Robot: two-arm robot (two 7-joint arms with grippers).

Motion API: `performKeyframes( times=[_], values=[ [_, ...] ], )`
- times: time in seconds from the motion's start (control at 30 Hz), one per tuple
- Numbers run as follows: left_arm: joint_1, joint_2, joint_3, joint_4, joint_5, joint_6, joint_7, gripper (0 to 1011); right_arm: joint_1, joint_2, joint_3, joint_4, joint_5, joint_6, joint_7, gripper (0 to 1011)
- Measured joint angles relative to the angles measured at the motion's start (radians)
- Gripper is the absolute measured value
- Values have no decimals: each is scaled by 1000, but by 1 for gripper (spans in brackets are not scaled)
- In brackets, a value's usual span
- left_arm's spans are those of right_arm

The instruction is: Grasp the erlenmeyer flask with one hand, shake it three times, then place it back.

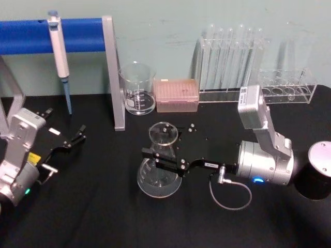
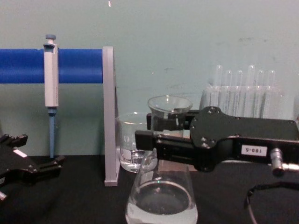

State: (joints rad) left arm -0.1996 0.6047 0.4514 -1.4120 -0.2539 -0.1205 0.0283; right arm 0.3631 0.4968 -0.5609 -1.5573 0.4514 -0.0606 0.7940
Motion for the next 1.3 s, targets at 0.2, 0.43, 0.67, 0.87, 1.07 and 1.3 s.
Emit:
performKeyframes(
  times=[0.2, 0.43, 0.67, 0.87, 1.07, 1.3],
  values=[
    [0, 0, 0, 0, 0, 0, 0, 1001, 10, 13, -20, 1, 8, -12, 16, 456],
    [0, 0, 0, 0, 0, 0, 0, 1001, 15, 21, -34, -1, 16, -19, 2, 457],
    [0, 0, 0, 0, 0, 0, 0, 1001, 5, 16, -27, -9, 16, -10, -80, 456],
    [0, 0, 0, 0, 0, 0, 0, 1001, -16, -6, 5, -16, 7, 19, -191, 456],
    [0, 0, 0, 0, 0, 0, 0, 1001, -35, -33, 50, -17, -11, 47, -293, 456],
    [0, 0, 0, 0, 0, 0, 0, 1001, -54, -65, 102, -13, -46, 75, -404, 456]
  ],
)
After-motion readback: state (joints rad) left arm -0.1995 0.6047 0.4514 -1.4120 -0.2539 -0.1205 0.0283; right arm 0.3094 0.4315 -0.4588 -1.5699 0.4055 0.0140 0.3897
